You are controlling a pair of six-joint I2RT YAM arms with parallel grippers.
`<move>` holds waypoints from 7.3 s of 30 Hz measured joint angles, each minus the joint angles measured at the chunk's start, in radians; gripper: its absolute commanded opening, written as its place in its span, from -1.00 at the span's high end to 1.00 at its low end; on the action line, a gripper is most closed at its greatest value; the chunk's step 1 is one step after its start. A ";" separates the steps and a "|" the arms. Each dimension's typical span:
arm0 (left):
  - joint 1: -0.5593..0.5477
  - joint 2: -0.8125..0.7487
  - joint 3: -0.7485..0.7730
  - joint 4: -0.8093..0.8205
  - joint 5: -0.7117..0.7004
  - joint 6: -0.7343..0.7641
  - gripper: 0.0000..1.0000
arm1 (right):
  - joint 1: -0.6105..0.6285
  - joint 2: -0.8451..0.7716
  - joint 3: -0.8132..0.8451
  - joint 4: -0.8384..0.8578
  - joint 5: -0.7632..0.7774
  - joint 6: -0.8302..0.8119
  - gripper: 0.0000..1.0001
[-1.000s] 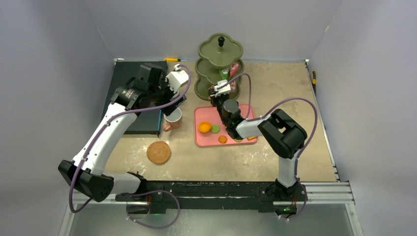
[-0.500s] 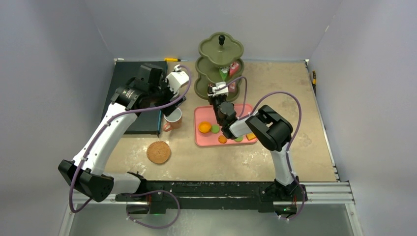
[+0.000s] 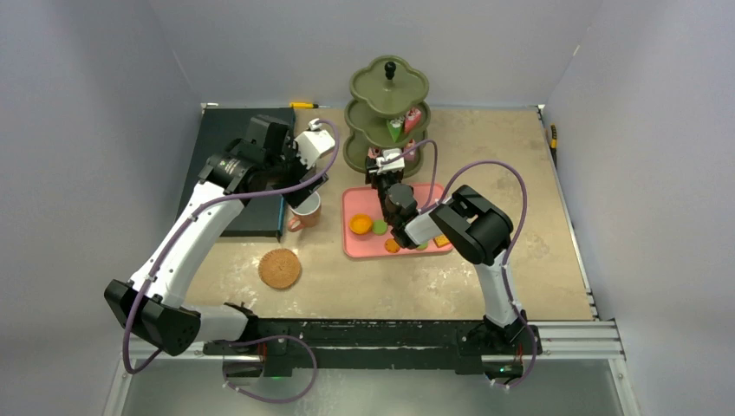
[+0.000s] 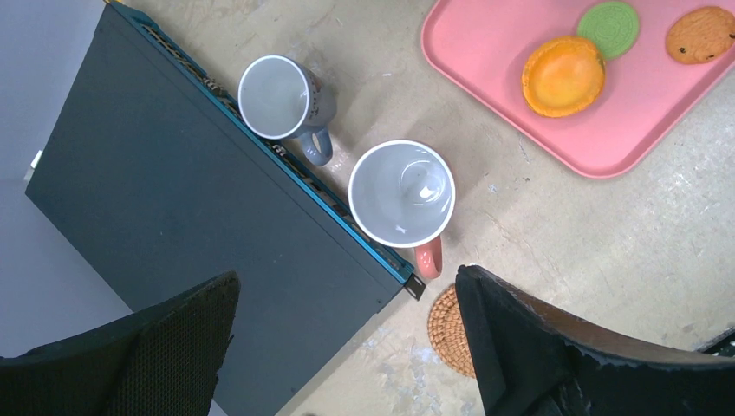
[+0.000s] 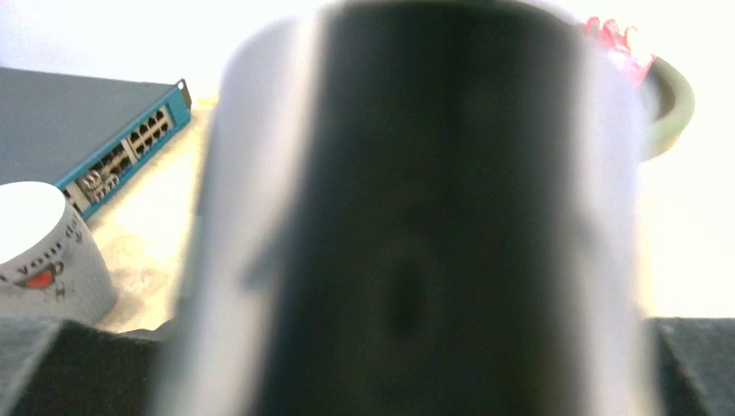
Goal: Serve the afternoon tea
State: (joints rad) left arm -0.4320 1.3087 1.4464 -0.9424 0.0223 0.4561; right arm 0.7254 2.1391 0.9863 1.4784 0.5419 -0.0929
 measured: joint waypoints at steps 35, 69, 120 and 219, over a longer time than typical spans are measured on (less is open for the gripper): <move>0.015 0.777 0.637 0.651 0.419 -0.233 -0.66 | 0.000 -0.773 -0.455 -0.333 -0.039 0.188 -0.13; 0.093 1.149 0.887 1.247 0.785 -0.646 0.29 | 0.000 -0.885 -0.504 -0.448 -0.064 0.269 -0.13; 0.083 1.143 0.920 1.152 0.788 -0.595 -0.78 | -0.020 -0.925 -0.523 -0.549 -0.055 0.318 -0.17; 0.039 0.459 0.452 0.627 0.019 -0.159 -0.99 | -0.058 -0.541 -0.366 -0.479 -0.121 0.191 0.50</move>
State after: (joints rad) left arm -0.3927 1.7672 1.8984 -0.3157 0.0414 0.2970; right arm 0.6674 1.5978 0.6205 0.9993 0.4210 0.0978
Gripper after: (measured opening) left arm 0.993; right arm 0.337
